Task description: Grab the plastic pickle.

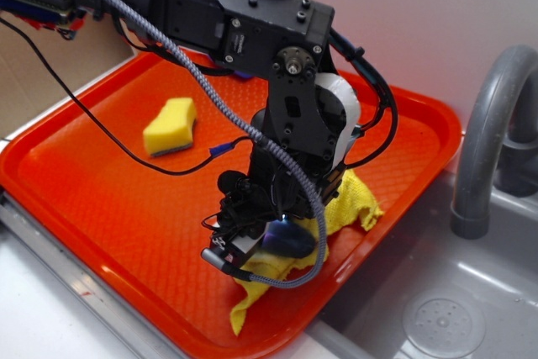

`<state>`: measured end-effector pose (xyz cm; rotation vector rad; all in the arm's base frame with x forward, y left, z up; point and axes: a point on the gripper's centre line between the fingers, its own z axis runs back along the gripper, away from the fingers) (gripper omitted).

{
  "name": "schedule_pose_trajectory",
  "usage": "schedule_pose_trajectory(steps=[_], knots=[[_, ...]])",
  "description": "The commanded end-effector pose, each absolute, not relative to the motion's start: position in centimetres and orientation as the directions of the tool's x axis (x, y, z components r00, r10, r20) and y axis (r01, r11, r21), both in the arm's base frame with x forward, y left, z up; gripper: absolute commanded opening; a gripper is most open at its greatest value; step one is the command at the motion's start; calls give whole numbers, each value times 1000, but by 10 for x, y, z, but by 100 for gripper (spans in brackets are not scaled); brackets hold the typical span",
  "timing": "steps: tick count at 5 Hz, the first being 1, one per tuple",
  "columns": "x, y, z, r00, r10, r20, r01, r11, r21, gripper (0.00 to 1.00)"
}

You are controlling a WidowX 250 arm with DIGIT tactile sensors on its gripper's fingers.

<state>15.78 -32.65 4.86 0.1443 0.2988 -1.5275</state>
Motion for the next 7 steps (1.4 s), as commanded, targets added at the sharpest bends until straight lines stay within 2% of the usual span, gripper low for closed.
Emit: schedule_pose_trajectory(steps=[1, 2, 3, 4, 5, 6, 7], knots=[[145, -316, 111, 192, -969, -153, 981, 195, -1, 0], [158, -298, 139, 404, -908, -113, 914, 405, 14, 0], [168, -266, 163, 617, -784, -77, 786, 618, -2, 0], [170, -217, 187, 792, -609, 33, 609, 787, -95, 0], [165, -183, 211, 916, -392, 85, 400, 907, -131, 0], [159, -152, 230, 969, -192, 154, 214, 966, -143, 0], [163, -146, 224, 956, -230, 180, 260, 952, -162, 0]])
